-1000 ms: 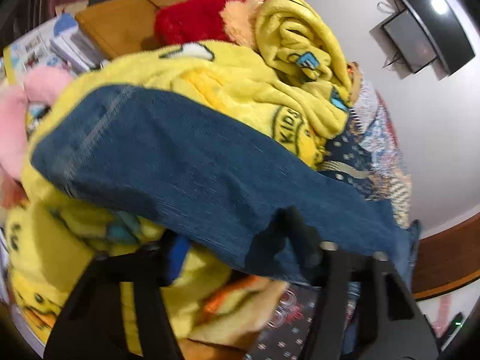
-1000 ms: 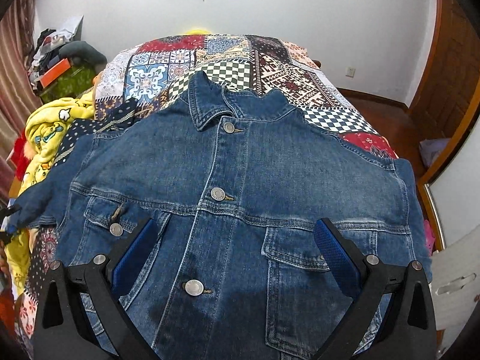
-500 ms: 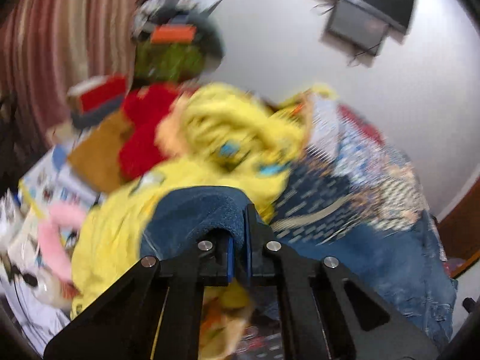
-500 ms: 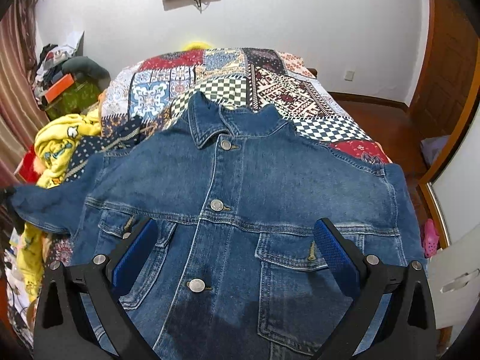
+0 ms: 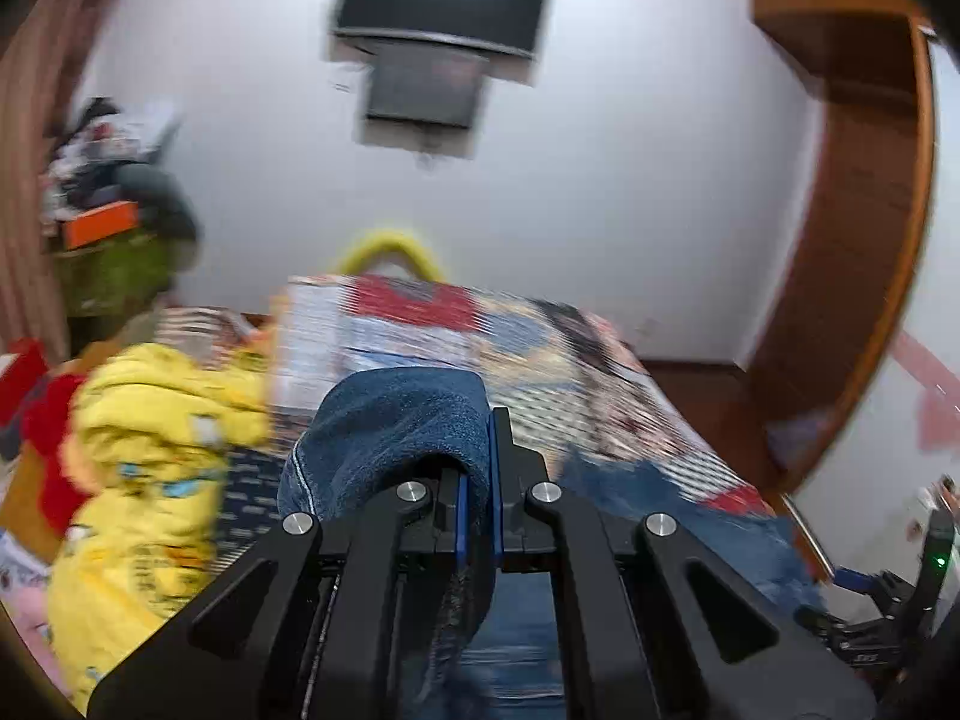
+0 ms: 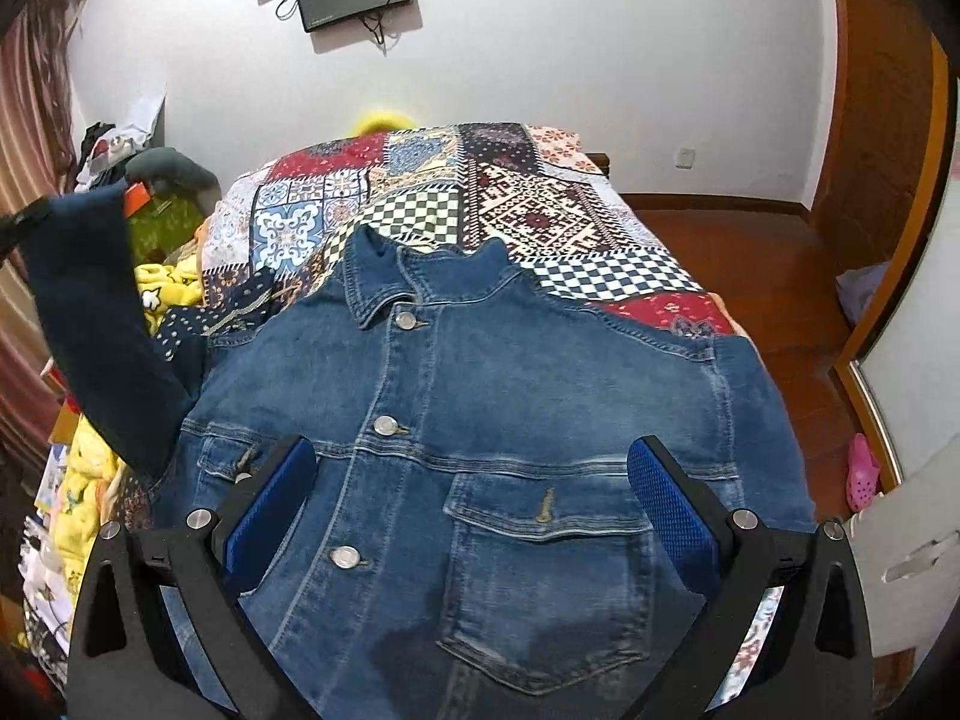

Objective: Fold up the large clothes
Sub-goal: 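Fold the held sleeve across the jacket front with the left gripper, release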

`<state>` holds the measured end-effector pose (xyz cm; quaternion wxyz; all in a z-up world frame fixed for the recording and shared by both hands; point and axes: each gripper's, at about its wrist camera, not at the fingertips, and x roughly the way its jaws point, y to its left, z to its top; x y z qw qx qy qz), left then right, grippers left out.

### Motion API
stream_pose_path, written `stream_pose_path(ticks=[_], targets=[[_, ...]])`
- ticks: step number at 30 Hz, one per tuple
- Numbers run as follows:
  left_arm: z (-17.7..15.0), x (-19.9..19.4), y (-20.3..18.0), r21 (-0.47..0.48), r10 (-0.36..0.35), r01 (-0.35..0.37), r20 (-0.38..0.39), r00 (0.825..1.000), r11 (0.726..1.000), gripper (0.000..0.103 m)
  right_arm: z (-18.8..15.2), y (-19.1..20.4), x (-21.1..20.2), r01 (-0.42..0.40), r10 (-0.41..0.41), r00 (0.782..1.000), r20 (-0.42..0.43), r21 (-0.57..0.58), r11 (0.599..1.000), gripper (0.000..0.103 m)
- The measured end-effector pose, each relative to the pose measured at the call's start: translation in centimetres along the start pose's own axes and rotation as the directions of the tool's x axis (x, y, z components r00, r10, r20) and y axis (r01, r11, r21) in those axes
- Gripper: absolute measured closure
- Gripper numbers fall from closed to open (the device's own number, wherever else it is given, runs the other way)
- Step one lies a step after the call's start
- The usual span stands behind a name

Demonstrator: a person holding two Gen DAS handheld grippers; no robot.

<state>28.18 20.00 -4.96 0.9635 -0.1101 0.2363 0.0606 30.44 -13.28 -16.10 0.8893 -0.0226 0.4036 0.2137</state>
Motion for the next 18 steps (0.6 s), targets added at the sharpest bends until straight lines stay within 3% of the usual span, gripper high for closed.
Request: stream_pose_path(ticks=[4,8,11,12,15,18], targets=[[-2.4,3.3,-6.0,0.077,-0.07,0.078,-0.096,0.993,0.994,0.099,-0.5,-1.5,-0.4,0.002,-0.002,1.0,0.004,0.015,1.0,0.0],[-6.7,7.3,-11.5,0.158,-0.102,0.143,-0.244,0.964,0.977,0.099,-1.1,-3.1,-0.6,0.007,-0.007,1.0,-0.005,0.037,0.999,0.0],[-11.0,10.4,-14.3,0.167,-0.118,0.197,-0.394,0.911,0.966,0.099,-1.6,-4.4,-0.6,0.013,-0.012,1.0,-0.021,0.059,0.998,0.0],[-12.8,11.3,-15.1,0.161,-0.128,0.22,-0.446,0.886,0.962,0.099,-1.8,-4.8,-0.6,0.015,-0.013,1.0,-0.027,0.065,0.998,0.0],[-16.2,12.6,-16.9,0.188,-0.124,0.261,-0.534,0.836,0.947,0.099,-2.3,-5.8,-0.8,0.025,-0.022,0.999,-0.043,0.074,0.997,0.0],[-18.5,12.4,-18.6,0.249,-0.098,0.285,-0.57,0.816,0.926,0.097,-2.9,-6.6,-0.7,0.044,-0.039,0.997,-0.063,0.074,0.996,0.0]])
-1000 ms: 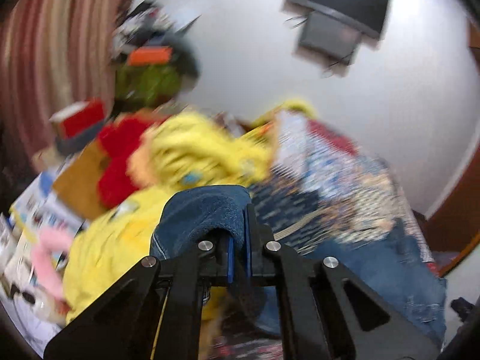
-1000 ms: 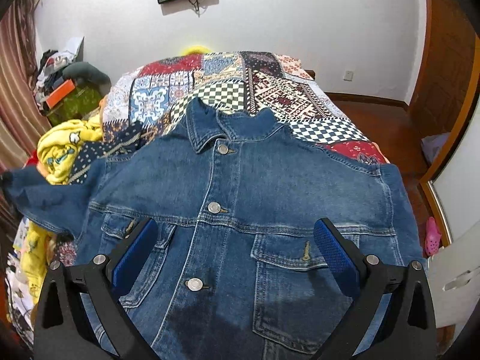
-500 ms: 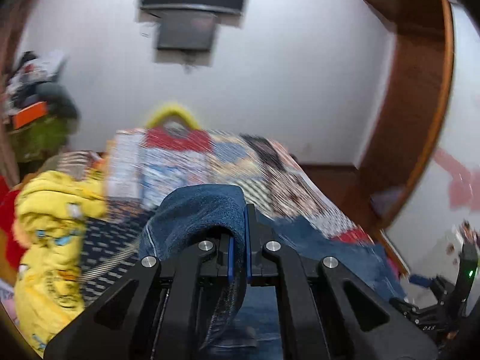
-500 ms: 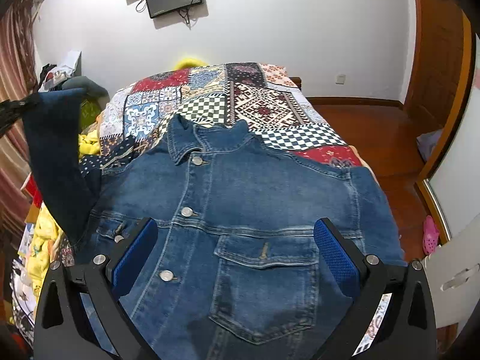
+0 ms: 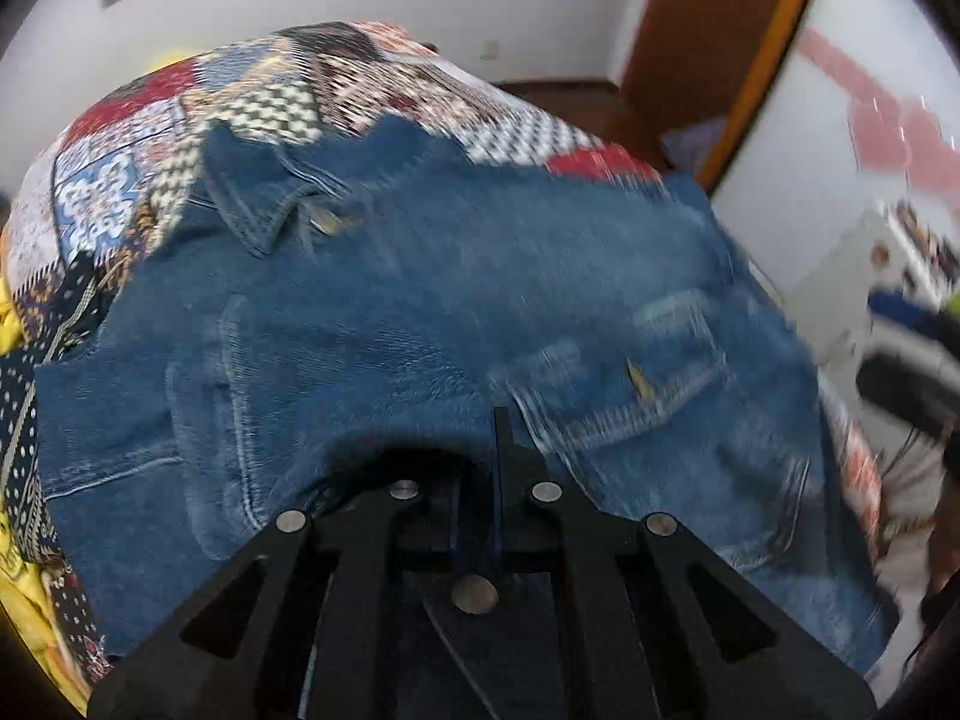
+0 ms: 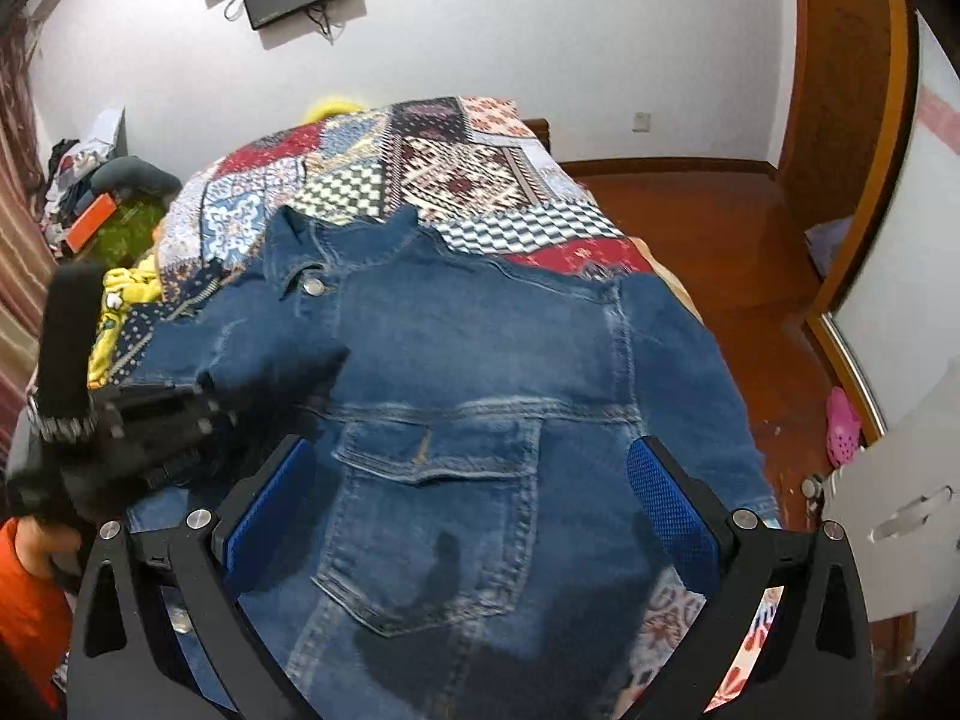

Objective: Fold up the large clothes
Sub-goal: 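Fold the held sleeve across the jacket front with the left gripper, release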

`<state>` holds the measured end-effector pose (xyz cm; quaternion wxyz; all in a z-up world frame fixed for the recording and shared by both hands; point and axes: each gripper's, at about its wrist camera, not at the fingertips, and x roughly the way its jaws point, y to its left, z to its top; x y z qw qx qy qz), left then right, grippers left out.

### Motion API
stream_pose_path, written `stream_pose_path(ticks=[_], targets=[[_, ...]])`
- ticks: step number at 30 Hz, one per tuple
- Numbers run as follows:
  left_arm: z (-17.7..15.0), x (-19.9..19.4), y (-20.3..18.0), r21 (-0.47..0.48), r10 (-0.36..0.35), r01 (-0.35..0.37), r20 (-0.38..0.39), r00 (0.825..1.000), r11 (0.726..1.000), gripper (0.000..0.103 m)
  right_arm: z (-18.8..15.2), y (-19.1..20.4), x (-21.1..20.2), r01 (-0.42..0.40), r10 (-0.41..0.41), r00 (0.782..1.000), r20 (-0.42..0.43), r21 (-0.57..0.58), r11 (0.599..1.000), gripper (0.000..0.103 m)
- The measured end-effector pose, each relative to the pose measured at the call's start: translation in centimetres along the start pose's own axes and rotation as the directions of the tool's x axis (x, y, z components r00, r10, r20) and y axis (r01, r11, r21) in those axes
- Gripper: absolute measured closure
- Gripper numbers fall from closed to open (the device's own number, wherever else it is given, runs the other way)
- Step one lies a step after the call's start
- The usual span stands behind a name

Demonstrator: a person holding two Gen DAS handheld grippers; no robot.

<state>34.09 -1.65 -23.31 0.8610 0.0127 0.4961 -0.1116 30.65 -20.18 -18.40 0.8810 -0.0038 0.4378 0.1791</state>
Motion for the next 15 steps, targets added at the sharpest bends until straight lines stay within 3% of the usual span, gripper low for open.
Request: stream_pose_path(ticks=[1,4,6,8,12,15], targets=[[-0.3,0.2,-0.4,0.017,0.004,-0.004,-0.013,1.0,1.0,0.095,-0.1,-0.2,0.1,0.008,-0.008,1.0,-0.007,-0.002,1.0,0.0],[-1.0,-0.6,-1.0,0.04,-0.012,0.014,-0.04,0.999,0.999,0.077,-0.4,-0.5,0.1,0.024,-0.024,1.0,-0.019,-0.01,1.0,0.0],[-1.6,-2.4,-0.8,0.046,-0.03,0.031,-0.026,0.999,0.998,0.057,-0.5,-0.4,0.0,0.021,-0.022,1.0,-0.021,-0.013,1.0,0.0],[-2.1,-3.8,-0.5,0.046,-0.022,0.021,0.007,1.0,0.999,0.047,-0.4,0.0,-0.2,0.014,-0.015,1.0,-0.018,-0.021,1.0,0.0],[-3.5,-7.8,2.6,0.001,0.008,-0.008,0.08,0.997,1.0,0.041,0.1,1.8,-0.5,-0.004,0.004,1.0,-0.007,-0.061,0.998,0.0],[-4.5,-10.2,6.0,-0.064,0.071,-0.064,0.117,0.991,0.996,0.036,0.6,3.7,-0.3,-0.021,0.021,1.0,-0.004,-0.11,0.994,0.0]])
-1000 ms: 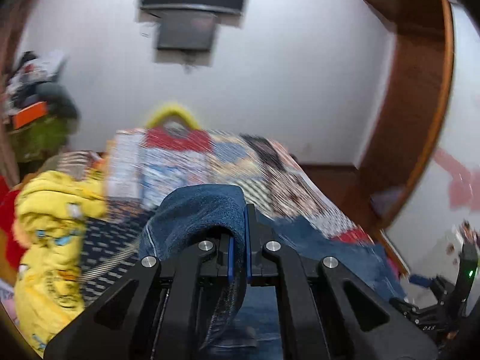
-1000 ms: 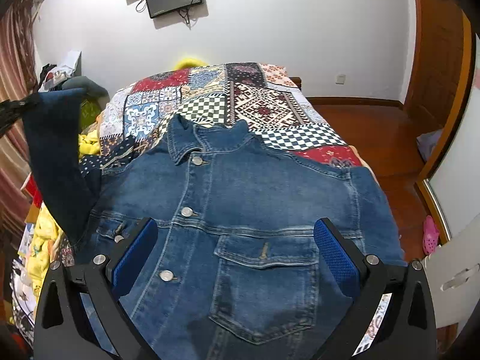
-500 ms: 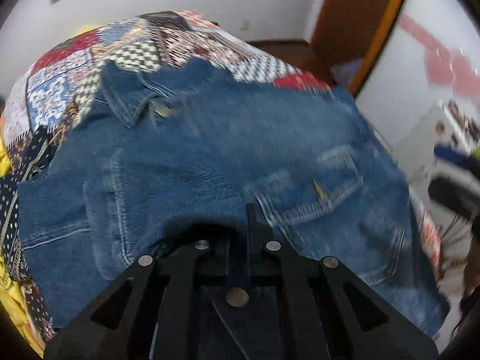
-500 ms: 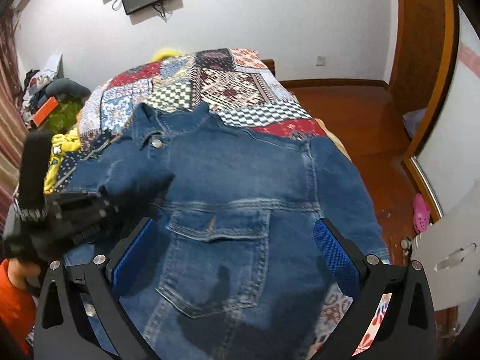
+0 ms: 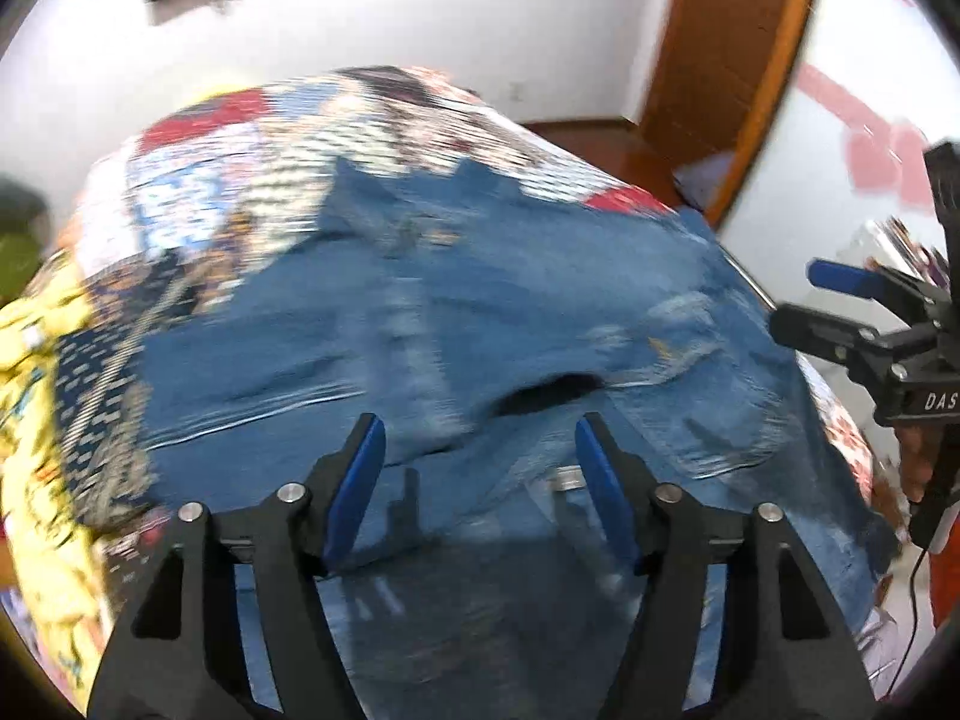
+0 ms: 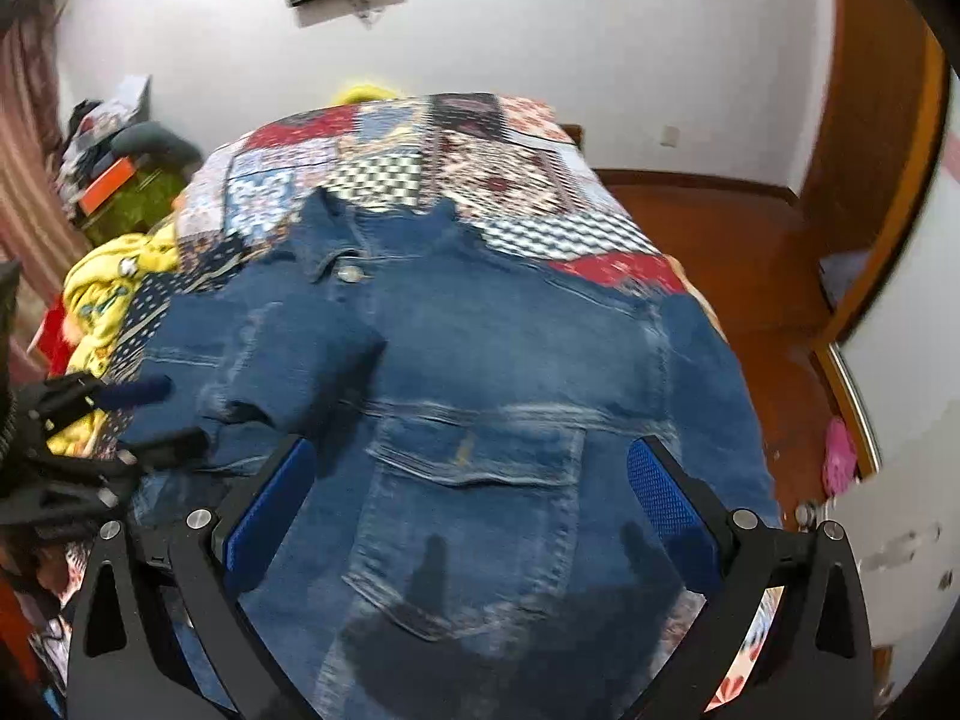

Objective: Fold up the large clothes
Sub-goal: 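Fold the held sleeve across the jacket front with the left gripper, release, then grasp the other denim sleeve cuff with the right gripper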

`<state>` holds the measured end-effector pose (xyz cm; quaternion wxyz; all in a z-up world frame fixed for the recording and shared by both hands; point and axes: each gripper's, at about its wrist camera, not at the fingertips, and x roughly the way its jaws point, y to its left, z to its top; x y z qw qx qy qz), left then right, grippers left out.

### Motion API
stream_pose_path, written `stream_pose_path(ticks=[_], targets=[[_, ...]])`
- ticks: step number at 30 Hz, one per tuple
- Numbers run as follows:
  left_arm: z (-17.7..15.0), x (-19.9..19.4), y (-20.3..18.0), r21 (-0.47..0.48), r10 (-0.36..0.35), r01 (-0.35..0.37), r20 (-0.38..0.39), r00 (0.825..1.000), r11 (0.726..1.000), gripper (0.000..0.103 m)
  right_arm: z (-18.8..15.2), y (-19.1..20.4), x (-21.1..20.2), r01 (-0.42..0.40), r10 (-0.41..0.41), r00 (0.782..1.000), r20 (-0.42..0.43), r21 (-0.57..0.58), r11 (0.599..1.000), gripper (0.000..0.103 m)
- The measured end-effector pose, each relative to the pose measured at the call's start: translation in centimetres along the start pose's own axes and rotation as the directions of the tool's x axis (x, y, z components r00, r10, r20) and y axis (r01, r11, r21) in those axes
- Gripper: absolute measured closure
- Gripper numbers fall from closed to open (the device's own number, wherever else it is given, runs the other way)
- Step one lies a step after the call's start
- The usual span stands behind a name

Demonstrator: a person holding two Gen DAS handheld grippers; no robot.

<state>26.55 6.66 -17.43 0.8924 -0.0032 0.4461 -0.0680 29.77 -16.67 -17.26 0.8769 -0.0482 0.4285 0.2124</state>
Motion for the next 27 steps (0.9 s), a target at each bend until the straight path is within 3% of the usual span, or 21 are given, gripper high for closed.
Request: stream_pose_path(ticks=[5,10,21,27], targets=[[-1.6,-1.3,6.3,-0.084,0.134,-0.134,-0.002,0.991,0.987,0.034,1.0,4.5,1.6,-0.043,0.041,0.999,-0.016,-0.128,0.991,0.0],[-4.2,-0.8,10.6,-0.183,0.169,-0.177,-0.055,0.984,0.967,0.034,1.4,8.8,4.5,-0.074,0.056,0.995,-0.078,-0.26,0.963,0.0],[-7.6,3.7,13.9,-0.229,0.163,-0.197,-0.158,0.974,0.953,0.034,1.2,16.0,11.3,-0.072,-0.031,0.981,-0.19,-0.513,0.855,0.002],[-8.2,4.7,13.9,-0.239,0.152,-0.187,-0.158,0.976,0.953,0.033,0.5,16.7,13.2,-0.053,-0.085,0.975,-0.204,-0.588,0.807,0.023]])
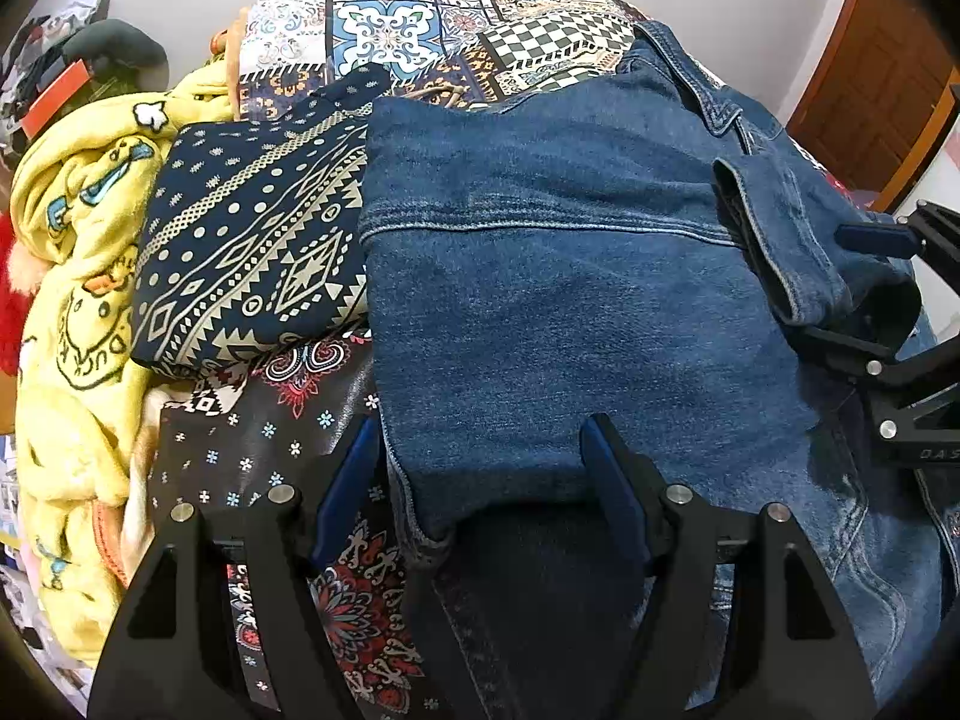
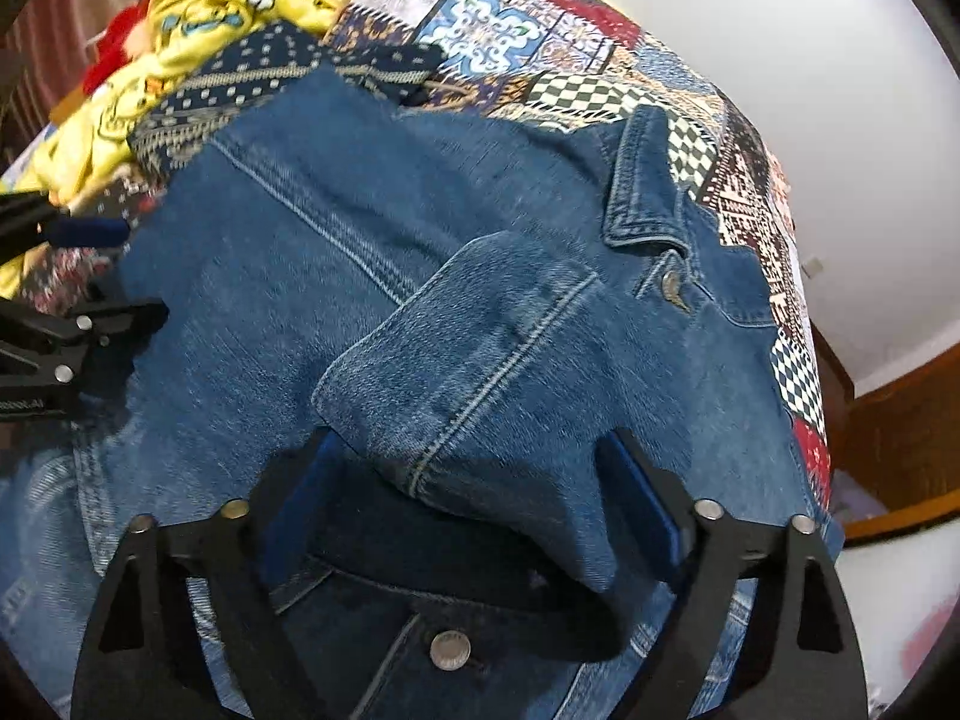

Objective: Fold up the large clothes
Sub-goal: 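Grasp the other denim sleeve cuff with the right gripper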

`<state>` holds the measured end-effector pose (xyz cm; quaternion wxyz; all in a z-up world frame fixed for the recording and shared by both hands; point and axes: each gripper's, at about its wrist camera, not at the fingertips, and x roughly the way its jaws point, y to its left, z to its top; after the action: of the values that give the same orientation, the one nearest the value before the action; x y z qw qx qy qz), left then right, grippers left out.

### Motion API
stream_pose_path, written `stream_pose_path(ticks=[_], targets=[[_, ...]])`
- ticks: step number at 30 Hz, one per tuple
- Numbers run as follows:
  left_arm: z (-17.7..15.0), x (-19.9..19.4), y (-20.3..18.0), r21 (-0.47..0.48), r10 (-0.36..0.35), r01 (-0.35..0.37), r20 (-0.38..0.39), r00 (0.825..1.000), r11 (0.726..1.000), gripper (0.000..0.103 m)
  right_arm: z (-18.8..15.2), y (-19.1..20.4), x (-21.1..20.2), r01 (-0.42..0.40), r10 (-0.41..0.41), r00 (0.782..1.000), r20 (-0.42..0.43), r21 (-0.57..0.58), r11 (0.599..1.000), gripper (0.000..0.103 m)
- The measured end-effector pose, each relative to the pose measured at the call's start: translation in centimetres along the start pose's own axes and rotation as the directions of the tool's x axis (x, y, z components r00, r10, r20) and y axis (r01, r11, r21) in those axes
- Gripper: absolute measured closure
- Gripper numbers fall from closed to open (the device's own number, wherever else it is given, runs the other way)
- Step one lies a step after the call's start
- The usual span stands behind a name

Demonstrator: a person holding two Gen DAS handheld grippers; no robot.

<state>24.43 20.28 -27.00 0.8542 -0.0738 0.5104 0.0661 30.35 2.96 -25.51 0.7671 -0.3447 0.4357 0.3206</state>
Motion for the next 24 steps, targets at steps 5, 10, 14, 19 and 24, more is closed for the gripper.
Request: stream_pose_path(ticks=[5,10,14,19,24], targets=[[-0.1,0.2,0.3,-0.025,-0.019,0.019,-0.003,1.0,1.0,0.033,0.0,-0.5,-0.2,-0.055,0.055,0.998,0.018,0.017,0.998,0.059],[0.2,0.0,0.2,-0.023,0.0,-0.001,-0.01,1.0,1.0,0.033,-0.4,-1.6,-1.5,-0.091,0.087,0.995,0.055,0.085,0.992,0.085],[0.6,-1.4,-0.4,-0.003,0.014,-0.014,0.007,1.0,1.0,0.033,-1.1,-4.1,-3.8,-0.1,0.078,0.988,0.13,0.17,0.98,0.087],[2.3,-4.1,-1.8,0.026,0.021,-0.023,0.077,0.997,0.999,0.033,-2.2,-8.7,-7.0,-0.096,0.029,0.975,0.221,0.299,0.949,0.089],[4.2,-5.0,-3.4,0.028,0.005,-0.008,0.109,0.994,1.0,0.033,-4.1,-12.8,-9.6,-0.093,-0.028,0.958,0.287,0.4,0.912,0.092]])
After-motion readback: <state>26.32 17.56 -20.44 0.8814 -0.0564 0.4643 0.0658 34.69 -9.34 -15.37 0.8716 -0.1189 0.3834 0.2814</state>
